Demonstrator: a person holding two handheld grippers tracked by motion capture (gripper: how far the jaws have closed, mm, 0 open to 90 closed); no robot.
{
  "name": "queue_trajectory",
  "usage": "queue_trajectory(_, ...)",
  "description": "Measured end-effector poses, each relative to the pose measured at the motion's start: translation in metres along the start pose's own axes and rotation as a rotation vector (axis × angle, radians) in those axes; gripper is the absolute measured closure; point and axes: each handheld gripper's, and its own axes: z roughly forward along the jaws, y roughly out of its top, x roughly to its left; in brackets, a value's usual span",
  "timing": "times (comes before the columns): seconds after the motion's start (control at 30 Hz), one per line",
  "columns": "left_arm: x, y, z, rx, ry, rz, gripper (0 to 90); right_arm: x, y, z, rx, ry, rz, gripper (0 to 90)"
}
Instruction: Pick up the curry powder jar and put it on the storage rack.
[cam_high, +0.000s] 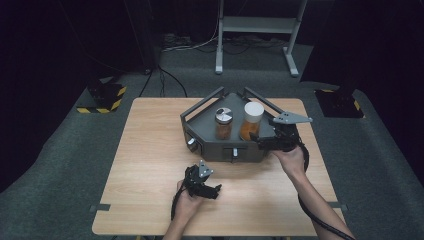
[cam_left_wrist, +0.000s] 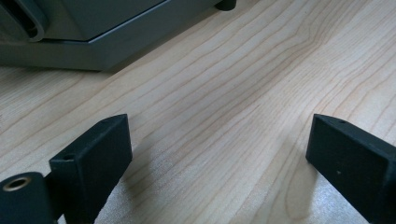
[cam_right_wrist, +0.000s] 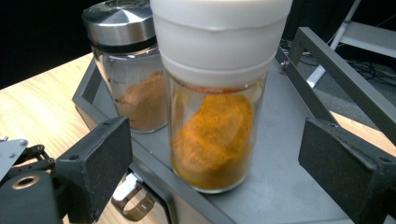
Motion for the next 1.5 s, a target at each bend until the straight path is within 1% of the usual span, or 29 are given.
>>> queue_trajectory(0.67,0.0,0.0,0.0,0.0,0.0,0.0,7.0,0.0,-0.022,-0.015,0.013,0.005,0.015,10.8)
queue_trajectory(0.9,0.0,0.0,0.0,0.0,0.0,0.0,7.0,0.001,-0.03,-0.021,0.019,0.0,0.021,11.0)
queue_trajectory(1.27,0.0,0.0,0.0,0.0,0.0,0.0,7.0,0.004,-0.043,-0.022,0.048,0.004,0.025,11.1)
queue_trajectory(1.5,0.0,0.0,0.0,0.0,0.0,0.0,6.9,0.005,-0.053,-0.022,0.057,0.007,0.04,11.2)
